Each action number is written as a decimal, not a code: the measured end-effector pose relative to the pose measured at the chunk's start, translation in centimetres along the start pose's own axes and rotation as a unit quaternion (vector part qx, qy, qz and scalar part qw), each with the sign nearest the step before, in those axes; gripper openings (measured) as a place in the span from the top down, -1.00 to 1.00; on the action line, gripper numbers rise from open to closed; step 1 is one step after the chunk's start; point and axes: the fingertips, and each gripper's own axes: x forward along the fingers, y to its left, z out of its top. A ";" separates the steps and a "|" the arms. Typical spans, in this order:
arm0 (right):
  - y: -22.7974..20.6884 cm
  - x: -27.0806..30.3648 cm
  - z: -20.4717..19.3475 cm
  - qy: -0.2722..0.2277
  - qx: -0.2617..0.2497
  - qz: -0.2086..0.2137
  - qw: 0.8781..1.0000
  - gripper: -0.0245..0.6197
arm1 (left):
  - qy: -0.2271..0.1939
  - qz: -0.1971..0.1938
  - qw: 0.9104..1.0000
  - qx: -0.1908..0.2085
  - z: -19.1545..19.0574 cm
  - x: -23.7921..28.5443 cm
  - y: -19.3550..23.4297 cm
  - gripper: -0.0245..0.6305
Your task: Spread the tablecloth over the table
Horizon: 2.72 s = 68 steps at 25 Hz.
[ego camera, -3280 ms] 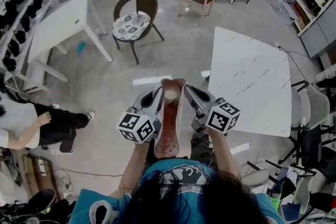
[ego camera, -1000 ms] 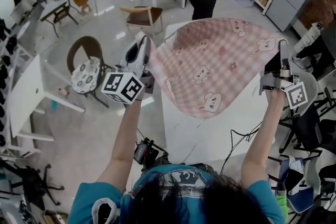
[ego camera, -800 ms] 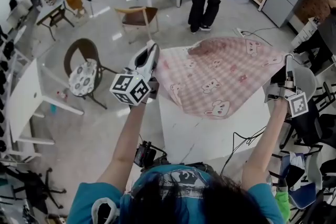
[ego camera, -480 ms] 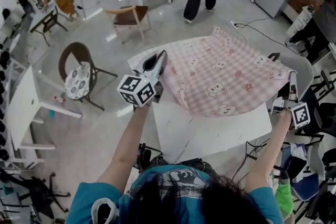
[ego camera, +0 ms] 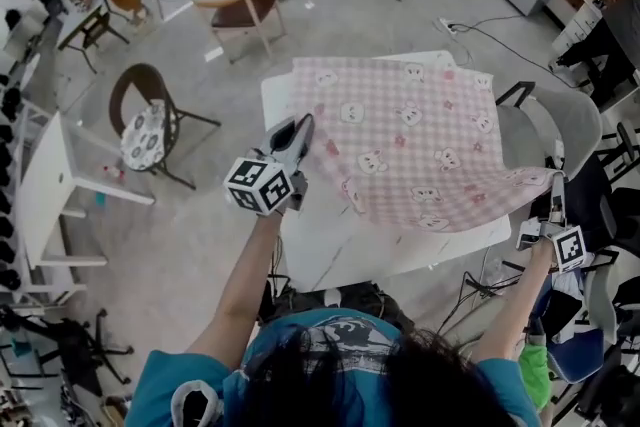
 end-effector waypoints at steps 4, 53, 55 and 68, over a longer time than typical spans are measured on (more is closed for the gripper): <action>-2.2 -1.2 -1.4 0.016 0.020 0.001 1.000 0.91 | 0.020 0.077 0.997 -0.006 -2.5 -3.8 3.0 0.83; -16.3 -12.8 -10.7 0.329 -0.202 -0.095 0.918 0.74 | 0.207 0.352 0.911 -0.067 -27.1 -26.3 -9.8 0.81; -16.8 -14.4 -10.7 0.336 -0.212 -0.101 0.912 0.68 | 0.225 0.358 0.905 -0.051 -27.0 -26.4 -9.4 0.42; -8.7 -15.9 -9.6 0.293 -0.241 -0.031 0.925 0.32 | 0.168 0.315 0.934 -0.008 -21.1 -25.0 -12.6 0.23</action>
